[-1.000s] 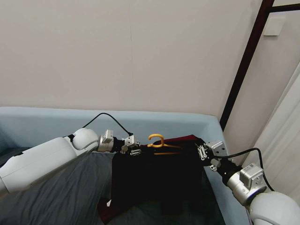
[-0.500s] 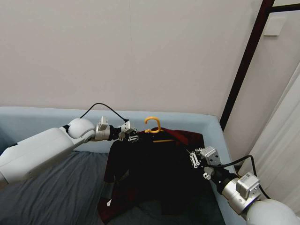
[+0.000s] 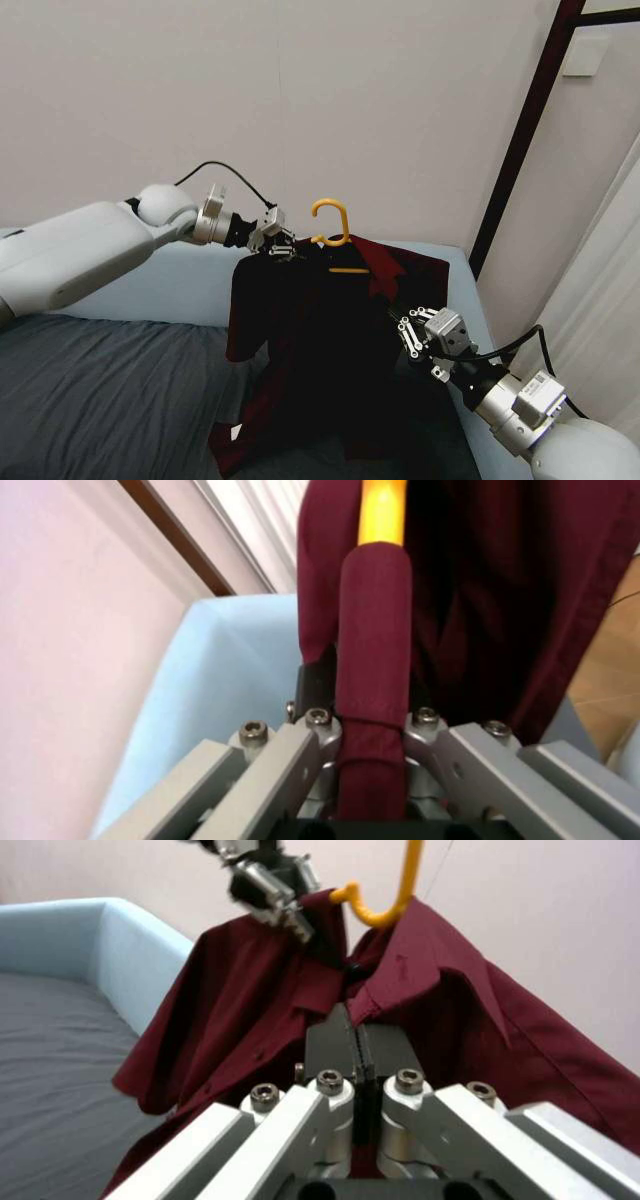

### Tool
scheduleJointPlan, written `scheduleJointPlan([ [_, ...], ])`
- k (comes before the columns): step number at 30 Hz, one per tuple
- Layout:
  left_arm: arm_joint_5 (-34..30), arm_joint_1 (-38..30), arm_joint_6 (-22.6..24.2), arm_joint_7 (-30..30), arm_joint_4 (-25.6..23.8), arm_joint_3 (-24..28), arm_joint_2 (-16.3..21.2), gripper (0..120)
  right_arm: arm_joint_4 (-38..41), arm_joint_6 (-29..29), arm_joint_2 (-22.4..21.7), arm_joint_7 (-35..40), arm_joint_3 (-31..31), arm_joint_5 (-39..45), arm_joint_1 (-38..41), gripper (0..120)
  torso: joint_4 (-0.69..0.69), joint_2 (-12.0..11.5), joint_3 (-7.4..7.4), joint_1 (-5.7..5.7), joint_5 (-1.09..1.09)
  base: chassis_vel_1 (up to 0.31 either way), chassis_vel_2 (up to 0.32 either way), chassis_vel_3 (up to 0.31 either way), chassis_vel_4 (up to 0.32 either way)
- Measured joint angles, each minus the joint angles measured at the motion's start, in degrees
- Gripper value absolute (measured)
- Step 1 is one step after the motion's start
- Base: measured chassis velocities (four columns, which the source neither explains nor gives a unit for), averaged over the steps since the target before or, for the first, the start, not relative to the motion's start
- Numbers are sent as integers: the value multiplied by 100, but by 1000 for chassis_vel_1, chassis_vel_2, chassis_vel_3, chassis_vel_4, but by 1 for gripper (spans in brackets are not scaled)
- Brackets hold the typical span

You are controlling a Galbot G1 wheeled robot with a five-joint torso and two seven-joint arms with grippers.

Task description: Pick up the clothes from the sofa and hang them on the clothes hanger.

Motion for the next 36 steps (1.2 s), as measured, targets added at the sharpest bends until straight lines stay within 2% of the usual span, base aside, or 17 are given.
scheduleJointPlan([
  [9,-287,-426,222,-417,-180,495,-322,3,108,-23,-204,-22,29,-26,91,0,0,0,0,0,-2,0,0,0,0],
  [11,-607,-548,315,-570,-345,634,-405,3,104,-81,-240,-17,7,-27,125,0,0,0,0,0,-1,0,0,0,0],
  [14,-759,-682,342,-631,-421,766,-510,3,51,-103,-279,-11,-32,12,153,0,0,0,0,0,1,0,0,0,0],
  [30,-904,-871,324,-632,-399,952,-747,3,-202,-279,-318,40,-103,19,83,1,0,0,0,0,0,0,0,0,0],
  [36,-839,-868,243,-647,-292,911,-736,3,-179,-643,-399,278,-110,183,-82,23,1,0,0,0,-2,0,0,0,0],
])
